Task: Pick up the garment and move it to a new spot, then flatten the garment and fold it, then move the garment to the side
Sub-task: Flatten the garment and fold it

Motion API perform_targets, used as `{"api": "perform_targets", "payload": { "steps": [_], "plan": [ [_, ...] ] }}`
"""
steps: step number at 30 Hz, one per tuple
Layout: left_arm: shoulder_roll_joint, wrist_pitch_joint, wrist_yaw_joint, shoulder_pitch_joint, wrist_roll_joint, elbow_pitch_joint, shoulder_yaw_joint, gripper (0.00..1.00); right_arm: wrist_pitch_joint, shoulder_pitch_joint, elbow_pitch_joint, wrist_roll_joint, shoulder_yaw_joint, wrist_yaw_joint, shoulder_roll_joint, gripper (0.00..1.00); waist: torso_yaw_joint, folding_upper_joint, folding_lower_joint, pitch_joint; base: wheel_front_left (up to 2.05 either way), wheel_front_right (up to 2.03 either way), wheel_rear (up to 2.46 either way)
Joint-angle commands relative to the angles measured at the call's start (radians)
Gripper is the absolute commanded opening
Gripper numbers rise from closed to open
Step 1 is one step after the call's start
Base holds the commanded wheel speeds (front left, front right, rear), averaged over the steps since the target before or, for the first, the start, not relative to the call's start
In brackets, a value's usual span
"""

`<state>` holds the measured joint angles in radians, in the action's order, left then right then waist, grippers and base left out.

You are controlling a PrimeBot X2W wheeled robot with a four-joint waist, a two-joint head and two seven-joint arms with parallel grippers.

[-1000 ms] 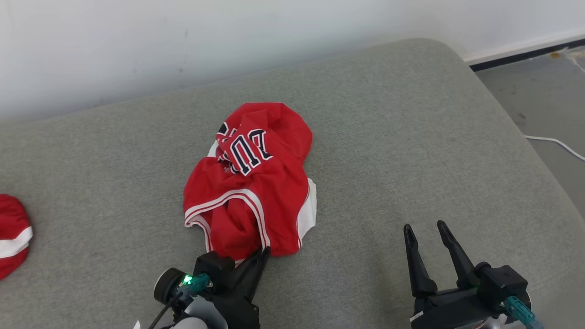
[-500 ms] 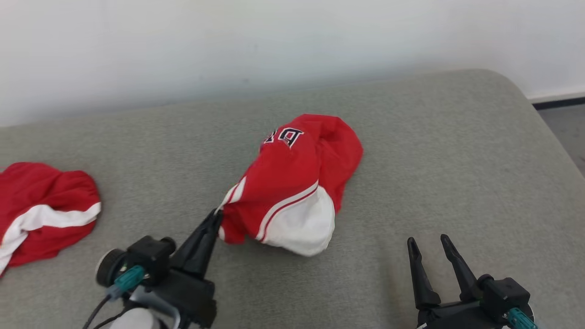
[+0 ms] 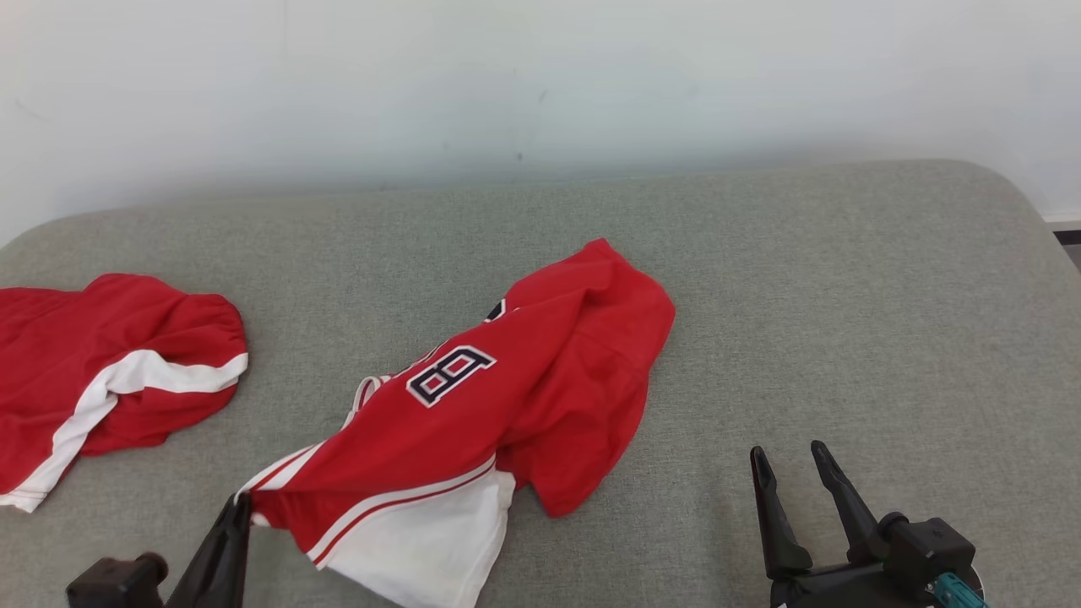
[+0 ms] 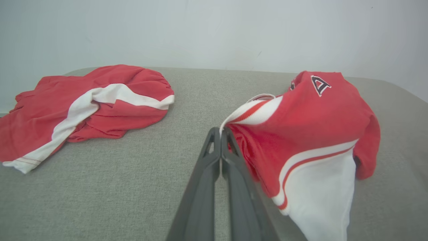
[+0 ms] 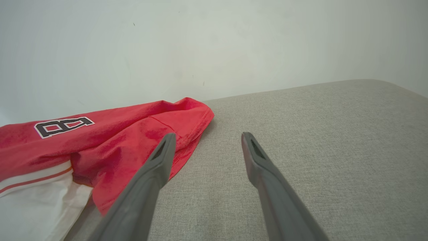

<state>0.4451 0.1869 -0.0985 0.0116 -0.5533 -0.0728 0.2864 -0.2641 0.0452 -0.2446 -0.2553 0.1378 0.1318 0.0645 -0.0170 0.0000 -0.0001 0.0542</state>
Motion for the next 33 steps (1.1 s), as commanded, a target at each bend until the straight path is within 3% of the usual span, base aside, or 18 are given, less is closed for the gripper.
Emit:
{"api": "perform_targets", "payload": {
  "steps": [1,2,3,4,5,15,23,33],
  "plan": [
    [0.004,0.013,-0.009,-0.02,-0.005,-0.01,-0.012,0.0,0.0,0.002,-0.005,-0.008,0.003,-0.002,0.008,1.0,-0.006,0.0,0.0001,-0.004,0.0,0.0,0.0],
    [-0.004,0.017,-0.011,-0.024,-0.014,-0.018,-0.015,0.0,0.0,0.002,-0.007,-0.008,0.004,-0.002,0.01,1.0,-0.008,0.0,0.0001,-0.006,0.0,0.0,0.0],
    [-0.005,0.021,-0.012,-0.027,-0.012,-0.025,-0.015,0.49,0.0,0.002,-0.009,-0.009,0.005,-0.002,0.011,1.0,-0.01,0.0,0.0001,-0.009,0.0,0.0,0.0],
    [-0.005,0.021,-0.012,-0.027,-0.012,-0.025,-0.015,0.49,0.0,0.002,-0.009,-0.009,0.005,-0.002,0.011,1.0,-0.01,0.0,0.0001,-0.009,0.0,0.0,0.0],
    [-0.01,0.028,-0.014,-0.026,-0.011,-0.031,-0.015,1.0,0.0,0.001,-0.012,-0.01,0.005,-0.002,0.013,1.0,-0.011,0.0,0.0001,-0.012,0.0,0.0,0.0],
    [-0.063,0.075,-0.024,0.005,0.026,-0.014,-0.054,1.0,0.0,-0.017,-0.018,-0.001,-0.001,-0.002,0.019,1.0,-0.01,0.0,0.0001,-0.057,0.0,0.0,0.0],
    [-0.113,0.078,-0.031,-0.023,0.146,0.05,-0.142,1.0,0.0,-0.019,-0.015,0.001,0.003,-0.002,0.016,1.0,-0.013,0.0,0.0001,-0.069,0.0,0.0,0.0],
    [-0.183,0.079,0.037,-0.065,0.226,0.05,-0.253,1.0,0.0,-0.028,-0.013,-0.001,-0.005,-0.002,0.011,1.0,-0.019,0.0,0.0001,-0.063,0.0,0.0,0.0]
  ]
}}
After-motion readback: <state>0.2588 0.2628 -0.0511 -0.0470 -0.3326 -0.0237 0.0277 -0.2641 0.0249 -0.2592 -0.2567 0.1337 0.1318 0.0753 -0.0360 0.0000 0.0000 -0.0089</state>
